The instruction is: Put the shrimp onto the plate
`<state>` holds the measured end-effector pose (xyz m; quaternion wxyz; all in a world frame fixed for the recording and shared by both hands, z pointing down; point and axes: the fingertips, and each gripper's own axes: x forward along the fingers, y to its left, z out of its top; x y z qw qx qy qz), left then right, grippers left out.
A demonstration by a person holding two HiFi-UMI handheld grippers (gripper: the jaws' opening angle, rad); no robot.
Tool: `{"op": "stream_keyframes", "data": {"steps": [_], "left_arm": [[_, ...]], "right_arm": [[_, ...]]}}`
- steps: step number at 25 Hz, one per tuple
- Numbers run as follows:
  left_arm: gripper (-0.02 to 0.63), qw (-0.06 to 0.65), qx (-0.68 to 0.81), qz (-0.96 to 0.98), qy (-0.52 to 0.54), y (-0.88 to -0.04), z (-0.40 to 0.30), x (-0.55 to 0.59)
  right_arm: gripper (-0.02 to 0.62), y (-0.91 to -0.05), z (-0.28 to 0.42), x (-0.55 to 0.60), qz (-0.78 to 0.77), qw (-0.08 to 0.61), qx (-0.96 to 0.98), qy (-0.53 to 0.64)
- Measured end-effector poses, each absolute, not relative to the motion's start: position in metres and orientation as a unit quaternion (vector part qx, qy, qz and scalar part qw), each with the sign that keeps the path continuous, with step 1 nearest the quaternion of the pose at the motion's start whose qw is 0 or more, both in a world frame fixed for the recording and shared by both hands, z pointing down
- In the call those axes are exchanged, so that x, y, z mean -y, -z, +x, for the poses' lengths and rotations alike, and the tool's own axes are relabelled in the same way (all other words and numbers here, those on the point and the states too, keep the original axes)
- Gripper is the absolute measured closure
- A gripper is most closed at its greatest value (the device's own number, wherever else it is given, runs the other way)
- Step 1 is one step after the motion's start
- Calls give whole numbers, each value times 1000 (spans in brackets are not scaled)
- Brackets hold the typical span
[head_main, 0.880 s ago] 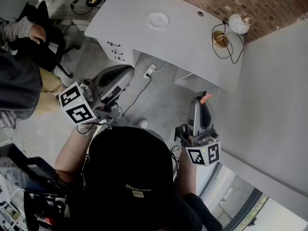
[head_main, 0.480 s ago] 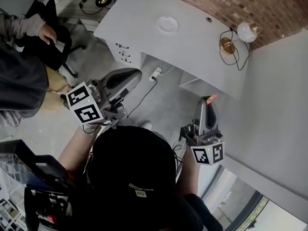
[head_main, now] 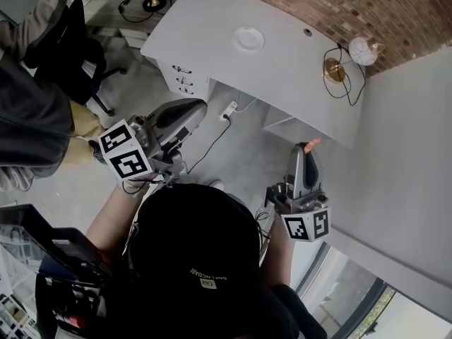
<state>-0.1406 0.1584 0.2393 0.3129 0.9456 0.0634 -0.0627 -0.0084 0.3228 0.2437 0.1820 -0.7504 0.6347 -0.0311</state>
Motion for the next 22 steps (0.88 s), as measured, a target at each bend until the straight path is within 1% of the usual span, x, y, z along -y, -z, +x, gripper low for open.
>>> {"op": "stream_keyframes", "data": {"steps": [7, 17, 22], "left_arm": [[603, 316, -62, 944, 69, -240, -159, -150], [603, 324, -50, 943, 61, -246, -157, -152], [603, 328, -47, 941, 62, -244, -168, -148]], "right_arm": [[554, -246, -25, -316, -754, 179, -631, 42], [554, -249, -17, -322, -754, 187, -627, 54], [554, -248, -27, -314, -749, 188, -632, 57]]}}
